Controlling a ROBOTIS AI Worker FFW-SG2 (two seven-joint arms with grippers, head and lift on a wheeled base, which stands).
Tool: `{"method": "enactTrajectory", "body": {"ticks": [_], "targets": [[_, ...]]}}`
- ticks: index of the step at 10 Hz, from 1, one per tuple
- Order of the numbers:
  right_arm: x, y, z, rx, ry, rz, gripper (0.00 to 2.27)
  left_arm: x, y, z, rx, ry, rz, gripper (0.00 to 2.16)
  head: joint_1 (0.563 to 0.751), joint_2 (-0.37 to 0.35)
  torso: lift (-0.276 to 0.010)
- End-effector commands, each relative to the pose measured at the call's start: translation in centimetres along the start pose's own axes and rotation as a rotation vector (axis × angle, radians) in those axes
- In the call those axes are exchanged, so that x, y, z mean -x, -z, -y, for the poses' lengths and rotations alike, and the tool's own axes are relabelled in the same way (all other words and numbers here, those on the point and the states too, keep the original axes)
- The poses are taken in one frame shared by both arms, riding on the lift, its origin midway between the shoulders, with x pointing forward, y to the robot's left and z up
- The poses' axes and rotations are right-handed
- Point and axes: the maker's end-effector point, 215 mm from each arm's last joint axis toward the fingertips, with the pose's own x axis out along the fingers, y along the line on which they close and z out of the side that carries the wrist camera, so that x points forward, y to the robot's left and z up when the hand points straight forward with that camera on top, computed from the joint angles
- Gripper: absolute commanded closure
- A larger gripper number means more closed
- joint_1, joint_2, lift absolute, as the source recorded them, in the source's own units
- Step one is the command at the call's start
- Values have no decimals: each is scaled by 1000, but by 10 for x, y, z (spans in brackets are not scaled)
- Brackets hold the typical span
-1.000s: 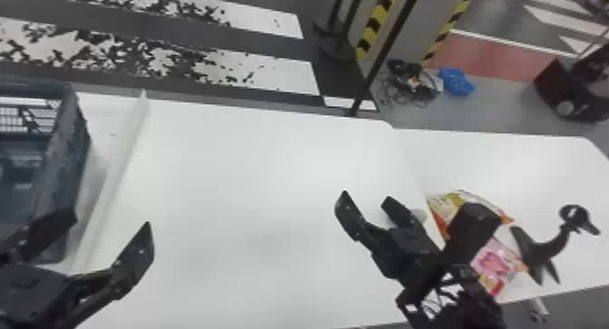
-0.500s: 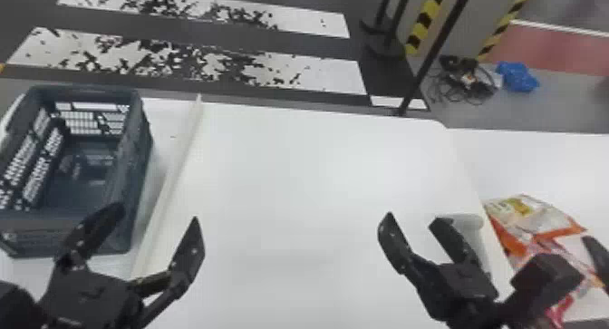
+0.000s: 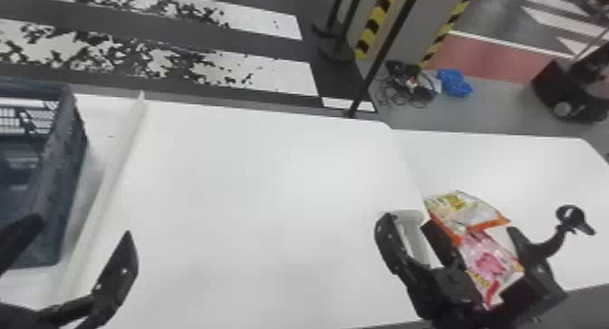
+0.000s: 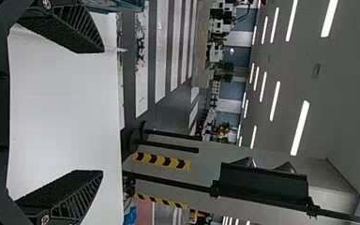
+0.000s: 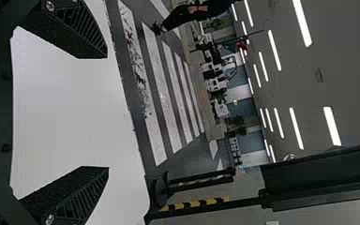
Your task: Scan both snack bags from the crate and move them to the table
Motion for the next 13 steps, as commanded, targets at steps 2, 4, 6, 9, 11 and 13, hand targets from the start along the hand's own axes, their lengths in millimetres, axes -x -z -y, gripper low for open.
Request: {"method": "enactTrajectory", "body": {"ticks": [2,4,6,9,11,13], "targets": [[0,-8,-3,4,-3,32,80,1,-10,7,13,41,29,73,695,-347,-87],[1,-11,-15,14,-22,32,80,0,-11,8,11,46,31,73,695,-350,-87],[4,-9,-13,17,-17,25,80,-1,-13,8,13,43,31,73,695,-340,-87],[4,-11,-17,15,-25,26,80,-1,-10,8,10,39,20,76,695,-339,-87],[4,-14,-19,15,-27,32,80,-2,-8,9,13,41,15,76,695,-335,-87],[5,-13,-19,15,-27,29,80,-2,-5,8,16,37,6,76,695,-336,-87]]}}
